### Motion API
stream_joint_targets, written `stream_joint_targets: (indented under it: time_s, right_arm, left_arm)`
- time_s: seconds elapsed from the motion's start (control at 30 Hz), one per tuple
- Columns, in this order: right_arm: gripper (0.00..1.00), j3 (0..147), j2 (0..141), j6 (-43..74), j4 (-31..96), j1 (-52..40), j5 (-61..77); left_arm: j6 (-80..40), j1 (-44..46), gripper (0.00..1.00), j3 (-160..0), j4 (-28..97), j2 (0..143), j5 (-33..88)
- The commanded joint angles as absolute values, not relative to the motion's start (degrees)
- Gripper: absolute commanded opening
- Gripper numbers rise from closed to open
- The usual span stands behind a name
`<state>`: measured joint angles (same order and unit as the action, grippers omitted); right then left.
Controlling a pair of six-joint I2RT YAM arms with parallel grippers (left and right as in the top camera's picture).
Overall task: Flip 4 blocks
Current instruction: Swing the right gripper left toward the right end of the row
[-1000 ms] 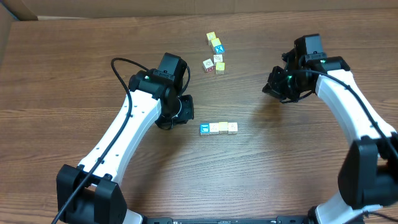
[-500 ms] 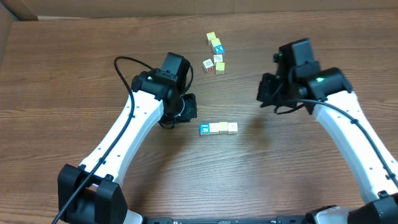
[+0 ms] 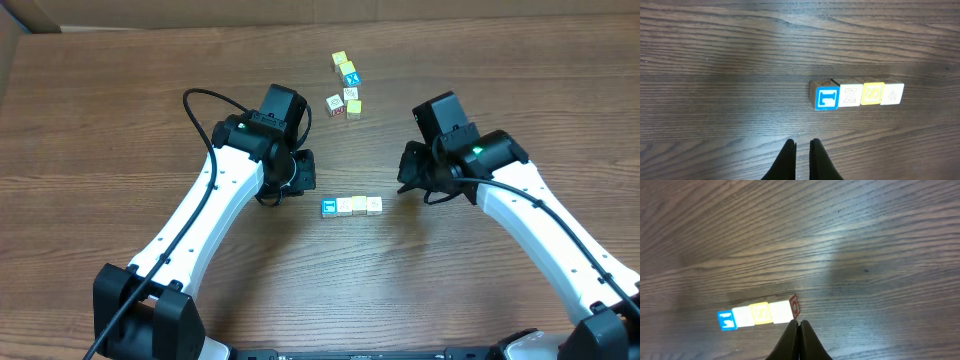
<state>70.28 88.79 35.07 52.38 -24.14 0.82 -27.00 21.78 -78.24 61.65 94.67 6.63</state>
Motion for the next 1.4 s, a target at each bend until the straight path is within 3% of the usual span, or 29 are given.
stream_joint_targets:
  time_s: [0.0, 0.73, 1.37]
  right_arm:
    - [0.04, 67.64, 88.99, 36.07, 49.41, -24.27, -0.4]
    - [0.04, 54.98, 89.62, 36.47, 33.04, -24.27, -1.67]
    - [0.04, 50.96, 89.82, 43.57, 29.85, -24.27, -3.57]
  left_arm:
    - [-27.29, 22.22, 0.04, -77.78, 61.52, 95.35, 5.52]
    - [-29.23, 22.2, 0.04, -70.0, 53.69, 95.35, 5.39]
    - [-29.23, 22.2, 0.05, -64.97, 45.17, 95.35, 5.37]
